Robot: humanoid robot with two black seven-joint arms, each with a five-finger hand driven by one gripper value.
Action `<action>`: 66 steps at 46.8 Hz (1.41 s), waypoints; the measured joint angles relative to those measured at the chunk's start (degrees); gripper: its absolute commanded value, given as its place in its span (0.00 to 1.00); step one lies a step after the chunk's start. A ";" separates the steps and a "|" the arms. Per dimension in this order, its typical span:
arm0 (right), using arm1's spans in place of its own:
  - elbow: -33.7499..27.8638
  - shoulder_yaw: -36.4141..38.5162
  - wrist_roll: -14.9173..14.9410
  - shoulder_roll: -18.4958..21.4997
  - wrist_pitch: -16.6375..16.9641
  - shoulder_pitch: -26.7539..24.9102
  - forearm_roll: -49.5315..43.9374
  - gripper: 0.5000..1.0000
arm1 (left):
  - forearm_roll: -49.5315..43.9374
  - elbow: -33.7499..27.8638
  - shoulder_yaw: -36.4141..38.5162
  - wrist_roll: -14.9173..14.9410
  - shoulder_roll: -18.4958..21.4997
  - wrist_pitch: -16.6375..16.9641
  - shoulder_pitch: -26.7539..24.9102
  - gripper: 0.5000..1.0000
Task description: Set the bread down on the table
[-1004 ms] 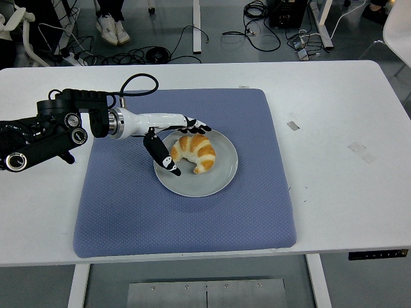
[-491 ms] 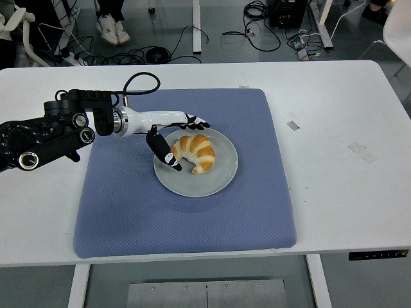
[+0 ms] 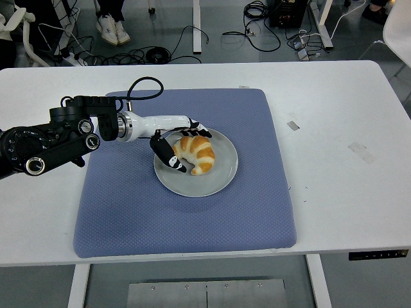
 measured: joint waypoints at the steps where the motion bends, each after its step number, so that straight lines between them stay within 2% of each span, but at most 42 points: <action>1: 0.00 0.00 0.00 0.00 0.00 0.00 0.00 1.00 | 0.01 0.00 0.00 0.00 0.00 0.02 0.05 0.58; 7: 0.00 0.00 0.01 0.00 0.00 -0.01 0.00 1.00 | 0.10 0.07 -0.01 0.00 -0.01 0.31 0.26 0.51; 11: 0.00 0.00 0.01 0.00 0.00 -0.04 0.00 1.00 | 0.24 0.08 -0.01 0.00 0.00 0.66 0.26 0.34; 14: 0.00 0.00 0.01 0.00 0.00 -0.04 0.00 1.00 | 0.36 0.09 -0.01 0.00 0.04 0.70 0.26 0.09; 18: 0.00 0.00 0.01 0.00 0.01 -0.06 0.00 1.00 | 0.80 0.09 -0.01 -0.06 0.08 0.70 0.25 0.00; 36: 0.00 0.00 0.01 0.00 0.02 -0.01 0.00 1.00 | 1.07 0.45 -0.86 -0.09 1.12 0.77 -1.51 0.00; 47: 0.00 0.00 0.02 0.00 0.02 -0.01 -0.01 1.00 | 0.91 6.13 -1.99 -0.32 2.53 0.76 -2.28 0.00; 53: 0.00 0.00 0.01 0.00 0.02 0.00 -0.01 1.00 | 0.68 9.91 -2.07 -2.02 2.80 0.98 -2.28 0.00; 63: 0.00 0.00 0.01 0.00 0.02 -0.02 -0.01 1.00 | 0.01 13.20 -1.54 -3.42 3.13 5.66 -1.88 0.00; 66: 0.00 0.00 0.02 0.00 0.02 -0.03 -0.01 1.00 | -0.06 14.41 -1.52 -3.48 3.15 6.08 -1.52 0.00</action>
